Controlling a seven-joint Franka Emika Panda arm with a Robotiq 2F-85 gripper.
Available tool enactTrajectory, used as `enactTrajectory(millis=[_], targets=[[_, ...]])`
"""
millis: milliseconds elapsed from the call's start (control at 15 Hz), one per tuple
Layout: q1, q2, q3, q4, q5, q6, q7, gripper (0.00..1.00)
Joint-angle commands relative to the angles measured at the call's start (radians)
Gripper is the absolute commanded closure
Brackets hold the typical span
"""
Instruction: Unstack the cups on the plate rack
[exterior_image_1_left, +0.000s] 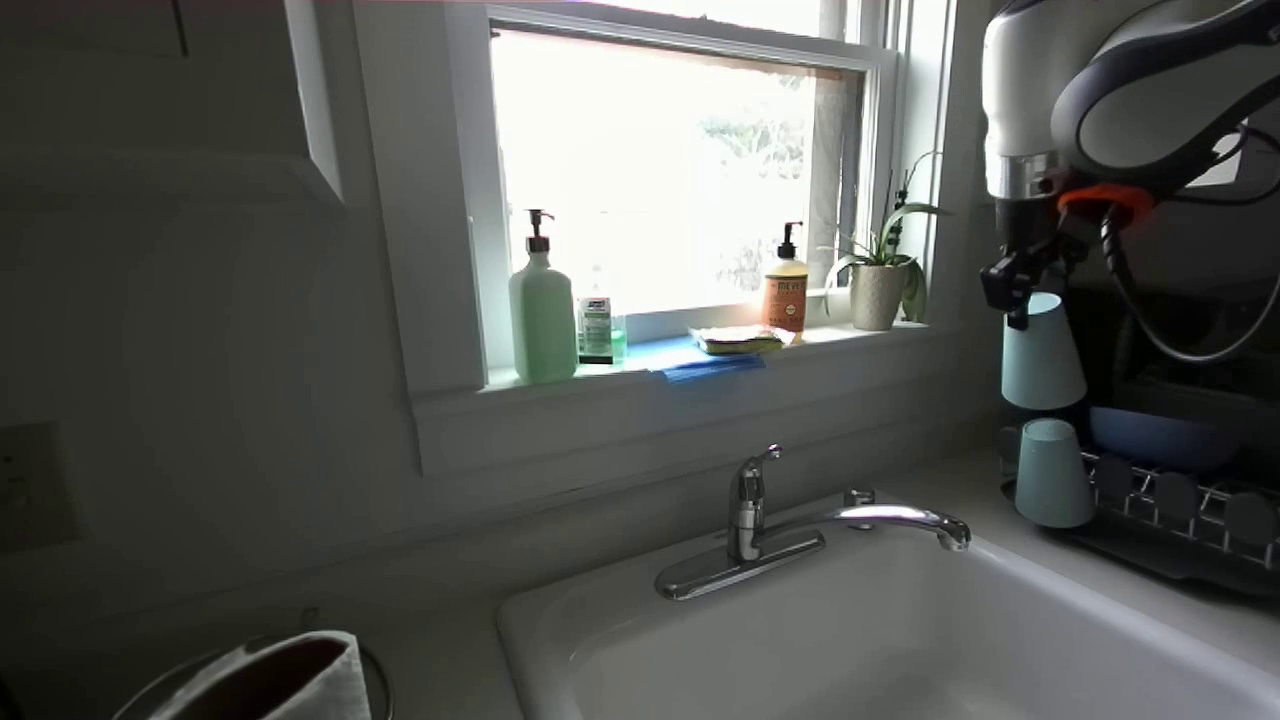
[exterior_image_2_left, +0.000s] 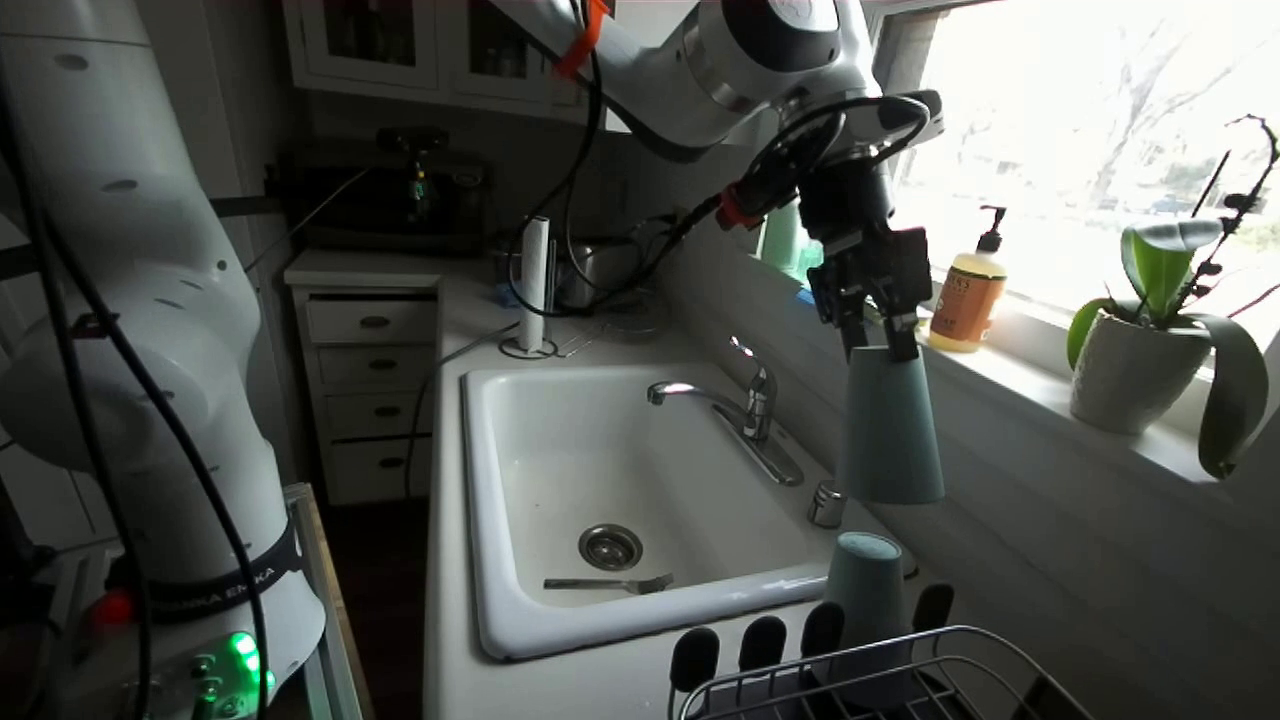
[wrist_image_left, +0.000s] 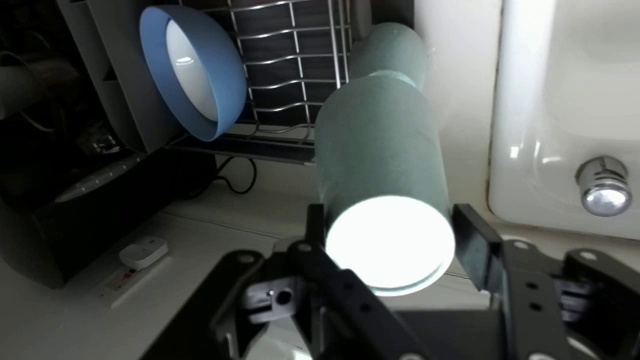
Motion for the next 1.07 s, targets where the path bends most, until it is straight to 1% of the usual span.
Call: enactTrajectory(millis=[0, 133, 267, 467, 667, 867, 1000], targets=[[0.009, -0.150, 0.009, -0.113, 0.151, -0.022, -0.071, 0.61], [0.010, -0.219, 0.016, -0.177, 0.224, -0.047, -0.107, 0.61], [0.003, -0.270, 0.024, -0.223, 0.250, -0.092, -0.123, 0.61], [-0.022, -0.327, 0.033, -0.269, 0.210, -0.167, -0.126, 0.61], [-0.047, -0.361, 0.024, -0.307, 0.167, -0.198, -0.158, 0.61], [-0.083, -0.359, 0.012, -0.336, 0.116, -0.188, -0.158, 0.61], [-0.100, -0.347, -0.002, -0.350, 0.104, -0.173, -0.156, 0.61]])
